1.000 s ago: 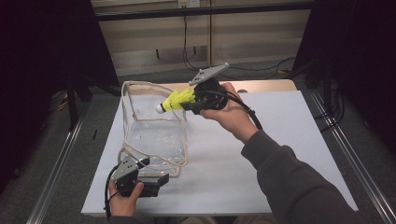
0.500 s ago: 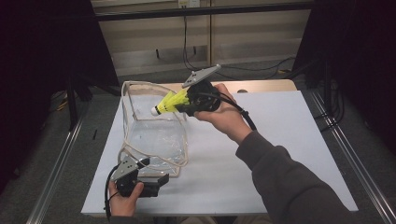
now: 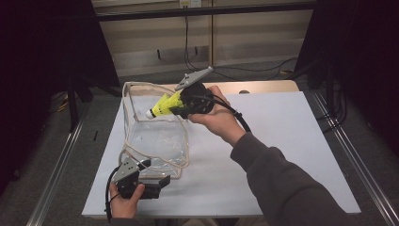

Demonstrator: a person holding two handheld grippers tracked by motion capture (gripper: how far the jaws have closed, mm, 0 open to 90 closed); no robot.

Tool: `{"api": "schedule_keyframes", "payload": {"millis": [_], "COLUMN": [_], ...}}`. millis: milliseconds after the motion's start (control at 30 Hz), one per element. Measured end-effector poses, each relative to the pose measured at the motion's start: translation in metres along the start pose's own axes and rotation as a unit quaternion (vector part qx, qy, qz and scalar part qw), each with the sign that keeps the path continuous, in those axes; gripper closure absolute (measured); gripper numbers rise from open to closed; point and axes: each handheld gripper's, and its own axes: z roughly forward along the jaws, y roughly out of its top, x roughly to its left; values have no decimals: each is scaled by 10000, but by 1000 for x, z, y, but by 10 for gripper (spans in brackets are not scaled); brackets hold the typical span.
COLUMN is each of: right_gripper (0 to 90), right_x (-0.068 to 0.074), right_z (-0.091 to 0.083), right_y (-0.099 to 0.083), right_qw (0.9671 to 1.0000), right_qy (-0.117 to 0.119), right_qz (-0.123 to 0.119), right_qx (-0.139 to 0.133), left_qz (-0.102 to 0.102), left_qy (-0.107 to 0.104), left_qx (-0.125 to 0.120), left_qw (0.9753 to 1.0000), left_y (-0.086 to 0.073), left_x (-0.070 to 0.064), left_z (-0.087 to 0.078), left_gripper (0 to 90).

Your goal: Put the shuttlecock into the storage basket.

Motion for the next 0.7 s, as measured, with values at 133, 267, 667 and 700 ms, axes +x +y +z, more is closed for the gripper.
{"api": "schedule_keyframes", "payload": {"millis": [133, 267, 667, 700], "right_gripper": [806, 806, 805, 806], "right_x": [2, 6, 15, 16], "right_z": [6, 10, 21, 22], "right_y": [1, 3, 5, 5], "right_qw": [10000, 9999, 9996, 9996], "right_qy": [30, 39, 87, 98], "right_qz": [-30, -103, -202, -209], "right_qx": [7, 73, 180, 191], "left_qz": [-5, -6, 6, 0], "left_qy": [16, -22, -13, 13], "left_qx": [-6, 21, 9, -6], "left_qw": [10000, 10000, 10000, 10000], "left_y": [0, 0, 0, 0], "left_x": [0, 0, 0, 0], "left_z": [0, 0, 0, 0], "left_gripper": [22, 22, 22, 22]}}
